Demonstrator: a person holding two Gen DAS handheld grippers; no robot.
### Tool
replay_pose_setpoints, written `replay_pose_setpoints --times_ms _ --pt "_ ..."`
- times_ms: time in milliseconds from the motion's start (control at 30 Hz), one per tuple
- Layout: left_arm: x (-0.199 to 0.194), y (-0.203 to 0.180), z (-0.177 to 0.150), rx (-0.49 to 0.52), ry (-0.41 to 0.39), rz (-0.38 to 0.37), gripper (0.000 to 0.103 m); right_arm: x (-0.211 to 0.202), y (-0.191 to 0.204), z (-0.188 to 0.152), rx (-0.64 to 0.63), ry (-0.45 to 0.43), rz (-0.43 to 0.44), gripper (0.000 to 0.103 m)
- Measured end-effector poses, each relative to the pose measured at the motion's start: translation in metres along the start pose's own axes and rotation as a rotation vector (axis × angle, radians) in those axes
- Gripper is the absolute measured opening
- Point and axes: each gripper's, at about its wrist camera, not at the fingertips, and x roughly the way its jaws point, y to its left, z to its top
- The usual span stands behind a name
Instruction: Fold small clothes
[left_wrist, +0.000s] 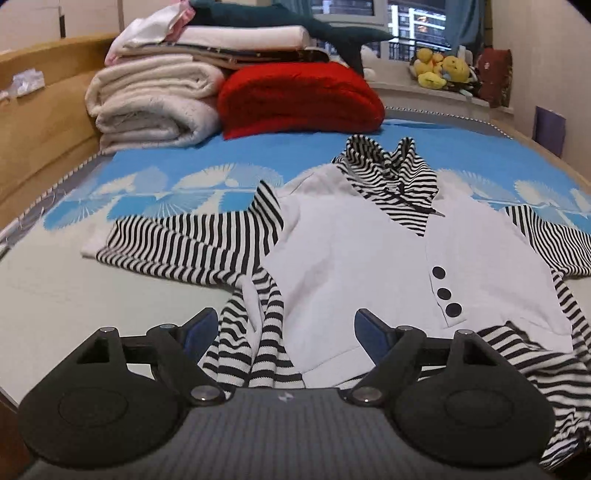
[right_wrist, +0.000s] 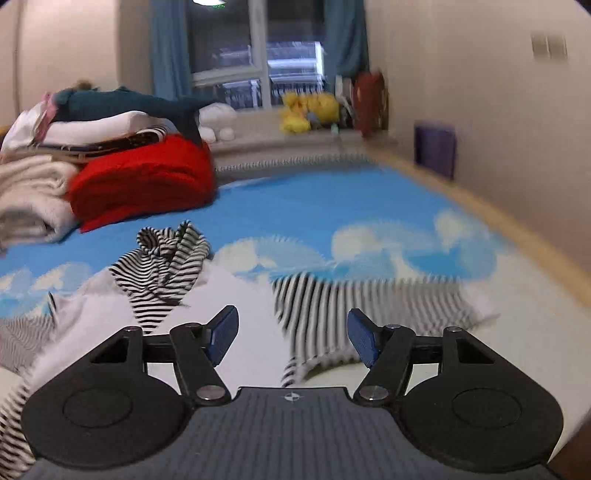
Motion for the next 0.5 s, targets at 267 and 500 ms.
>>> replay_pose_setpoints --times_ms 267,500 --pt "0.003 0.020 0.024 -0.145 0.012 0.055 0.081 0.032 0.024 -0.014 0.017 0.055 0.076 0.067" --pt "-0.003 0.054 0.077 -0.210 0.037 0.026 0.025 0.046 0.042 -0.004 -0.111 0.033 0.063 0.066"
